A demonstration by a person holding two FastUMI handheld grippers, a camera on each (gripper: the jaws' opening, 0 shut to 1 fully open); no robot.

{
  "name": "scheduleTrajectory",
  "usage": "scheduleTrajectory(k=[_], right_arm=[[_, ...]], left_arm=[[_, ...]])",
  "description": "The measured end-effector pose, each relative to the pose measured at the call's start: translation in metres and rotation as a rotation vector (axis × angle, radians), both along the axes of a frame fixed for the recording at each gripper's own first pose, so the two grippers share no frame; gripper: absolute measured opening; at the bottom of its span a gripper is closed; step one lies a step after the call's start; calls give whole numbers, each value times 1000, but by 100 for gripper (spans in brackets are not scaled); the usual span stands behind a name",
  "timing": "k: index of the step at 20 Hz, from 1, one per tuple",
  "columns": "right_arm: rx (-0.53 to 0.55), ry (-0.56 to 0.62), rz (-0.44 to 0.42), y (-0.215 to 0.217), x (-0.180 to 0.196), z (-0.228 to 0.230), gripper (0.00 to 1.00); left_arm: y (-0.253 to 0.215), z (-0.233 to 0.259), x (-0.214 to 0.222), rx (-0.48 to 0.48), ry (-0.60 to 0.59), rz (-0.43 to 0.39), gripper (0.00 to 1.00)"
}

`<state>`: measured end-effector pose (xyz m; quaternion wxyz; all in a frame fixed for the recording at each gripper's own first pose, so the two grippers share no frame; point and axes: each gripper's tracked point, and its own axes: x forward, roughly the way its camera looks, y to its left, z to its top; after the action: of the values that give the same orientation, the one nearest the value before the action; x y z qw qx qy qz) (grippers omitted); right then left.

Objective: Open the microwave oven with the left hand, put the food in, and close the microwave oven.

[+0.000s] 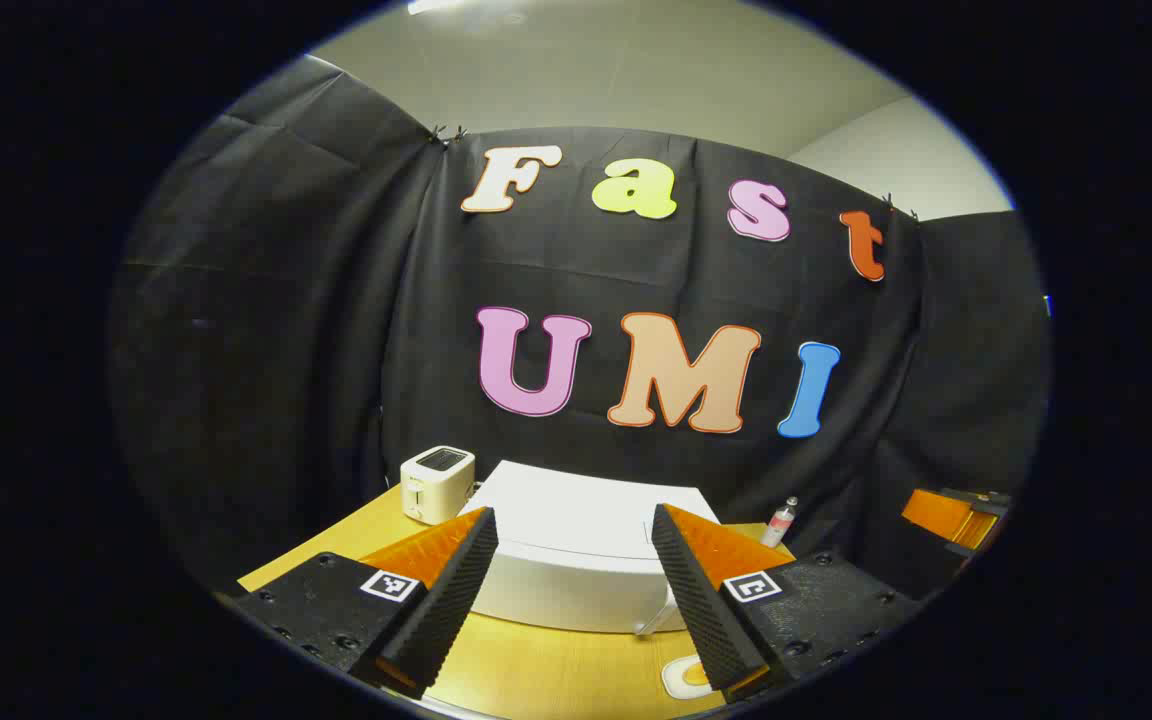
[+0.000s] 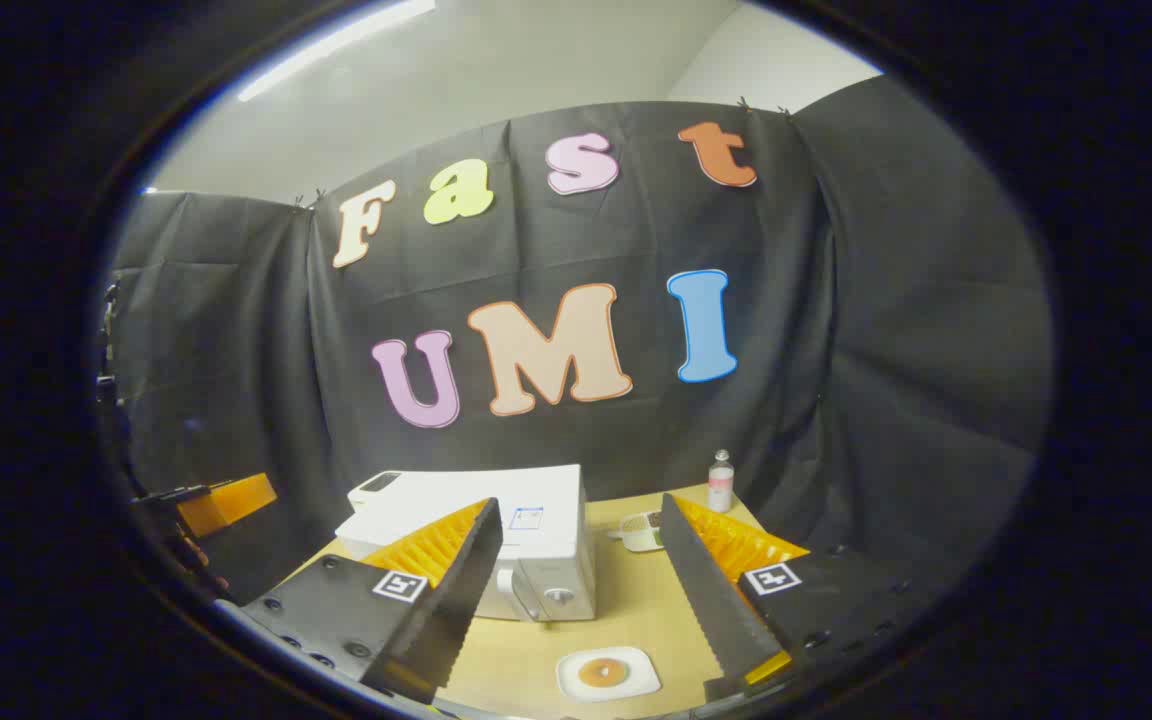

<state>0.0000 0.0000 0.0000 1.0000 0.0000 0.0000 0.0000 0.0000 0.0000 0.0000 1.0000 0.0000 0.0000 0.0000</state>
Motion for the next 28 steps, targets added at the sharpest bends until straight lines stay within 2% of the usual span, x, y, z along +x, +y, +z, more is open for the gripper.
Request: scheduleTrajectory(k=[2,4,10,17,19,20,22,23,24,25,26,27,28], right_arm=[[-11,6,-19,-17,6,0,91],[-27,8,-42,-30,8,1,91],[-43,27,-88,-54,8,-2,91],[-42,11,-91,-68,14,3,92],[-36,9,-92,-70,17,4,92],[-34,10,-92,-71,18,4,92],[-33,13,-94,-74,21,3,92],[-33,14,-95,-75,22,3,92],[-33,18,-94,-76,23,2,92],[-32,22,-89,-74,24,0,92],[-36,23,-89,-73,24,0,92],[-41,25,-90,-75,25,-1,92],[-46,30,-92,-75,26,-3,92]], left_arm=[[-5,-1,3,15,-1,-8,91],[-6,0,3,19,-7,-6,95],[-11,-3,5,7,-30,-3,94],[-12,-13,14,5,-12,25,95],[-13,-16,16,8,-3,29,95],[-14,-17,17,8,0,28,90],[-16,-25,20,13,17,26,90],[-20,-32,21,19,30,21,95],[-23,-38,23,22,45,12,95],[-26,-45,24,19,61,1,90],[-31,-52,24,13,78,-11,95],[-35,-61,27,8,95,-23,95],[-38,-70,28,6,114,-32,91]])
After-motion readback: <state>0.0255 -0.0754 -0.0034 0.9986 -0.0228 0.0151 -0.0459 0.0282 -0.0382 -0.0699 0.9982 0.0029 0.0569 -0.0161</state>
